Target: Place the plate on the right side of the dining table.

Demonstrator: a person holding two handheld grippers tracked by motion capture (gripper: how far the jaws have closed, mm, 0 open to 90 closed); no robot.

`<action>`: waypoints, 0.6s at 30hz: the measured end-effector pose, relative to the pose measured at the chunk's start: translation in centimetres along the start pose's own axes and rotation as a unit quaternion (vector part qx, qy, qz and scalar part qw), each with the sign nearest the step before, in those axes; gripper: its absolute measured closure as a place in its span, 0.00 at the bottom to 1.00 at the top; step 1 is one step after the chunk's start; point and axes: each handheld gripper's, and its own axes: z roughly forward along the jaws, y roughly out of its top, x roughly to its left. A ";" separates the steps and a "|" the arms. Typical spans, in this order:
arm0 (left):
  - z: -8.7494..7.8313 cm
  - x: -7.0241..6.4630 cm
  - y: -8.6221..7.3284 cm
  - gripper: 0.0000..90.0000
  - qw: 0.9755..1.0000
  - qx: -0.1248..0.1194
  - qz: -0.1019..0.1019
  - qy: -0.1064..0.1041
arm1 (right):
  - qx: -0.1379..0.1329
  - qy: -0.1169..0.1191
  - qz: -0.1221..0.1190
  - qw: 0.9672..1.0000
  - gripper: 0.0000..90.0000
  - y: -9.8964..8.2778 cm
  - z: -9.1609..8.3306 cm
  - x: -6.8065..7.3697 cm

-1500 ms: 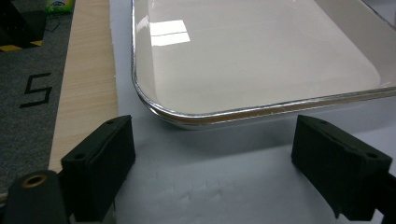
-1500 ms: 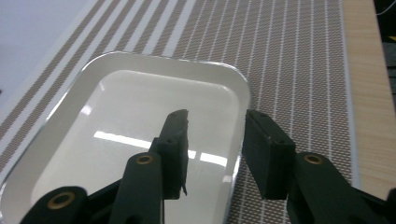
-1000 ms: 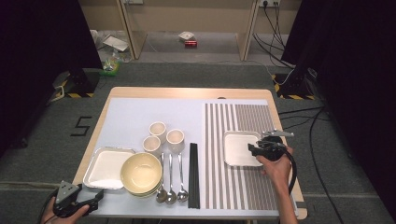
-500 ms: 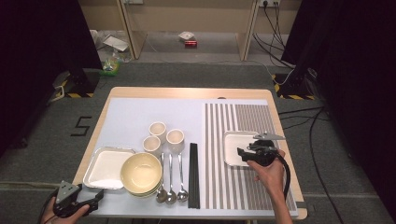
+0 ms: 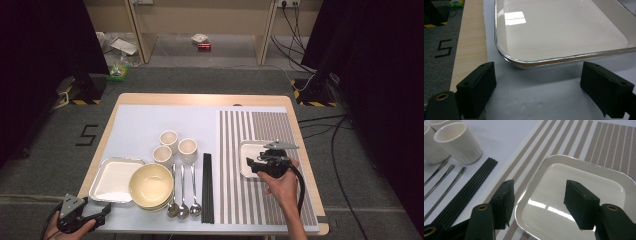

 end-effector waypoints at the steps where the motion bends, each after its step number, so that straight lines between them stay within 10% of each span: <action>1: 0.0 0.0 0.0 0.13 1.000 0.000 0.000 0.000 | 0.001 0.003 0.001 1.000 0.46 0.1 0.1 0.2; 18: 0.0 0.0 0.1 0.13 1.000 0.003 -0.001 0.000 | 0.000 0.042 -0.019 0.999 0.44 1.5 1.2 4.0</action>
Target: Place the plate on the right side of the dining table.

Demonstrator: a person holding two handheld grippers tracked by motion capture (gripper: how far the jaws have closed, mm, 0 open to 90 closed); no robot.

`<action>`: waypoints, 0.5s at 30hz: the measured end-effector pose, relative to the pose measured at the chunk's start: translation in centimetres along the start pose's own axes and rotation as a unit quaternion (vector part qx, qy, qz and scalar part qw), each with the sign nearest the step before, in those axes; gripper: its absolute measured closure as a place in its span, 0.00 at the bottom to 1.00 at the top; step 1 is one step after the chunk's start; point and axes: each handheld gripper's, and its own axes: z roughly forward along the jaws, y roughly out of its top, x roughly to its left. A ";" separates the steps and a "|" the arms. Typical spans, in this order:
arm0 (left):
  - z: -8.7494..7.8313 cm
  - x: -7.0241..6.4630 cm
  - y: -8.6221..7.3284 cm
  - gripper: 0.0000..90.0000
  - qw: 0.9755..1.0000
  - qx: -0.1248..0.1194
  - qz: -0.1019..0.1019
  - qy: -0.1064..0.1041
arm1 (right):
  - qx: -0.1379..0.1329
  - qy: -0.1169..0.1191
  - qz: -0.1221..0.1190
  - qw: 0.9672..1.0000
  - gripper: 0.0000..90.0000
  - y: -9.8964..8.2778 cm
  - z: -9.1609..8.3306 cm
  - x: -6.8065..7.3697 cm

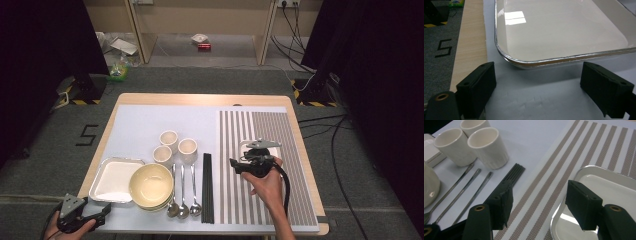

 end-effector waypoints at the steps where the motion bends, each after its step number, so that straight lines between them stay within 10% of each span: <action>1: 0.0 0.0 0.0 0.13 1.000 0.001 0.000 0.000 | -0.002 0.001 -0.002 1.000 0.44 0.1 0.0 0.1; 15: 0.1 -0.1 0.1 0.13 1.000 0.005 0.000 0.006 | 0.000 0.027 -0.022 0.999 0.42 0.8 0.7 2.5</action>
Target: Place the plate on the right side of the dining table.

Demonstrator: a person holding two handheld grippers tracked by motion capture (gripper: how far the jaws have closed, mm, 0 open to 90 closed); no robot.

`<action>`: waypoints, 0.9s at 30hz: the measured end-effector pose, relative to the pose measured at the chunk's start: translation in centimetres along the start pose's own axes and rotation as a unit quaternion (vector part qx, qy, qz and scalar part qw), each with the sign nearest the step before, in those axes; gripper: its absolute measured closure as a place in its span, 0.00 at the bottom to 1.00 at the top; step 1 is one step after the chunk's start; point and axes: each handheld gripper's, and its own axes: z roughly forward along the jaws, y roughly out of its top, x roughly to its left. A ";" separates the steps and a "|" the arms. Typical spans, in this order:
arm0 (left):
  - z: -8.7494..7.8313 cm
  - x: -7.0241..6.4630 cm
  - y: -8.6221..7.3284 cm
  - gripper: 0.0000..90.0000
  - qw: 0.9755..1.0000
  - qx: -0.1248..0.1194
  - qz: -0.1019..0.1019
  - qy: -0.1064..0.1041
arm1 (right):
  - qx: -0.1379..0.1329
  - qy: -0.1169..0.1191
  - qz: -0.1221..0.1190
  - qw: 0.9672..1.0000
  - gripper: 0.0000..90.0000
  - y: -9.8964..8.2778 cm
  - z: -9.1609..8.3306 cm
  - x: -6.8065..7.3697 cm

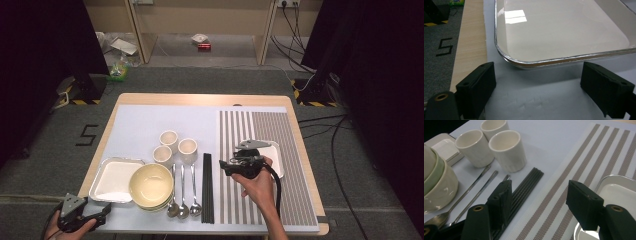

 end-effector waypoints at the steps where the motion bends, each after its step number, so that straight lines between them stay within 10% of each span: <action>1: 0.0 0.0 0.0 0.13 1.000 0.000 0.000 -0.001 | -0.001 0.003 -0.002 1.000 0.42 0.0 0.1 0.2; 27: 0.0 0.0 0.0 0.13 1.000 0.000 0.000 -0.003 | 0.011 0.037 -0.034 0.999 0.41 0.4 1.3 3.6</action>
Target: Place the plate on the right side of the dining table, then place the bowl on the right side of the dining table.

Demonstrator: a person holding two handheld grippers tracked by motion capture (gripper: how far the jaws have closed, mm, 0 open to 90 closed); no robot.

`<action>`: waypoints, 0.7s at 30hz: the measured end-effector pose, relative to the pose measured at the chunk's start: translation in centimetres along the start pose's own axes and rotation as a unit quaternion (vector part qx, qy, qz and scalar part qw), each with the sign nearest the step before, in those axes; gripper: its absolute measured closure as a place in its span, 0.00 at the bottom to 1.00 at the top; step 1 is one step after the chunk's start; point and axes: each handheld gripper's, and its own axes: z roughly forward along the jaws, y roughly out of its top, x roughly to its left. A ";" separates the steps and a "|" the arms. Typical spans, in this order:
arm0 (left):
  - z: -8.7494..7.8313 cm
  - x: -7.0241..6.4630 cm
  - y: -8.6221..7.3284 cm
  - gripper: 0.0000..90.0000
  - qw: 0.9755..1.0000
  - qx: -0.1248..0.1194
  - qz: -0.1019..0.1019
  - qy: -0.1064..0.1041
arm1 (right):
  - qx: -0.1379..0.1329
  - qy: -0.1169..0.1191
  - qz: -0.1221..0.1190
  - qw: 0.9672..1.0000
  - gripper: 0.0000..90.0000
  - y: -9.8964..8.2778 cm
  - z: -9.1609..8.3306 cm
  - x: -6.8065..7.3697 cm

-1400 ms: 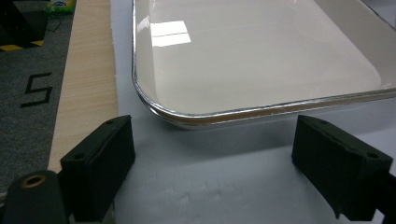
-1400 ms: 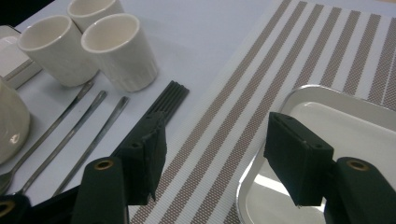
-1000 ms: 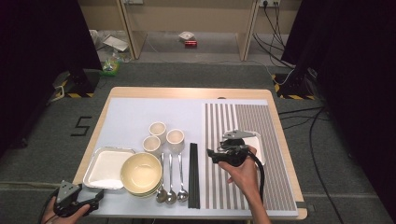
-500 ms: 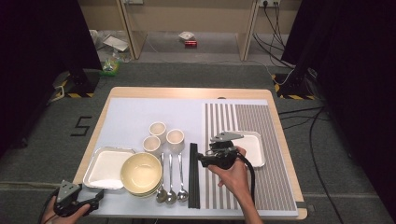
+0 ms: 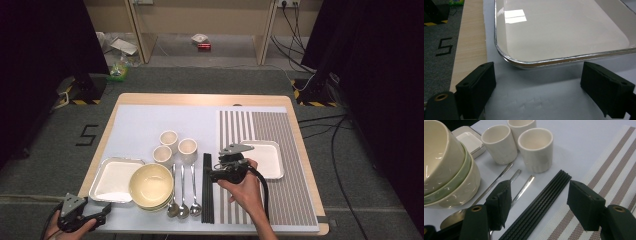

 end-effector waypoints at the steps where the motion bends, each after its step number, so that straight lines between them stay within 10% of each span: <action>1: 0.0 0.0 0.0 0.13 1.000 0.000 0.000 0.000 | 0.000 0.000 0.000 1.000 0.41 0.0 0.0 0.0; 21: 0.0 0.0 0.0 0.13 1.000 0.000 0.002 0.001 | -0.002 0.020 -0.009 1.000 0.42 0.6 0.9 1.3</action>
